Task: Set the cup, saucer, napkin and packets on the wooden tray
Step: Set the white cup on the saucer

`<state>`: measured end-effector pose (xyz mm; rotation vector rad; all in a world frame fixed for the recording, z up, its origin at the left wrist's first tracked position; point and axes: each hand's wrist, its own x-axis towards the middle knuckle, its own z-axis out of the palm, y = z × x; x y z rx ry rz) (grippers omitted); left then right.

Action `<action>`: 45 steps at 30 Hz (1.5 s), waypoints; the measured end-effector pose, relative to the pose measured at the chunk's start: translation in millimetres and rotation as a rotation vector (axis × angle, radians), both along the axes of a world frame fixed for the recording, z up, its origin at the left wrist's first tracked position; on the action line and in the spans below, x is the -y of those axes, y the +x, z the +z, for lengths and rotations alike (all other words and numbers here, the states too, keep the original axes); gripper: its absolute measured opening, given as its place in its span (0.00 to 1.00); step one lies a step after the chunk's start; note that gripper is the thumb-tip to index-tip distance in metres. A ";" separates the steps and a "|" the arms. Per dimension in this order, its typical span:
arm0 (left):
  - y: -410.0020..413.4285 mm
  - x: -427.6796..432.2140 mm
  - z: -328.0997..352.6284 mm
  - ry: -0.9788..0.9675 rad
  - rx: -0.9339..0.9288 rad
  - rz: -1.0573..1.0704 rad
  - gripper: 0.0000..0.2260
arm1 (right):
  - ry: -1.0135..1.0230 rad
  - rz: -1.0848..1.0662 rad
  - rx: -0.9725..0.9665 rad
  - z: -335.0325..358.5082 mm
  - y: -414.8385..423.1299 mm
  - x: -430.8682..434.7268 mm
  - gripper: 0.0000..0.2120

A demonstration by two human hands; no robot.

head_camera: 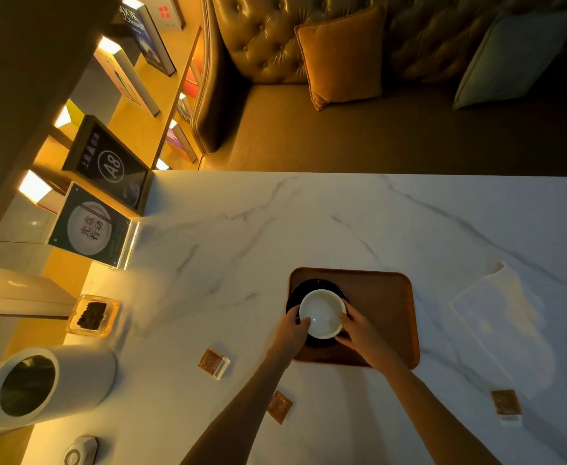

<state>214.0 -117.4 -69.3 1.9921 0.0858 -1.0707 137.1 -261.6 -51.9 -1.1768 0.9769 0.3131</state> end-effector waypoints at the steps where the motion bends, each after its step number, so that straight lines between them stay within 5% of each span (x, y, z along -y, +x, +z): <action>1: 0.6 0.2 0.5 0.013 0.028 -0.015 0.18 | 0.003 -0.002 -0.004 -0.1 -1.2 -0.2 0.21; 29: 3.4 6.9 5.9 0.096 0.036 -0.003 0.12 | -0.071 0.073 -0.012 -22.2 -2.0 -4.2 0.20; 39: 8.0 -3.8 27.9 0.034 -0.065 0.046 0.20 | -0.067 -0.013 -0.042 -9.6 -2.9 0.1 0.21; 45: 0.0 -40.5 56.0 -0.005 -0.023 0.076 0.15 | -0.211 -0.005 0.032 21.0 -40.7 7.5 0.16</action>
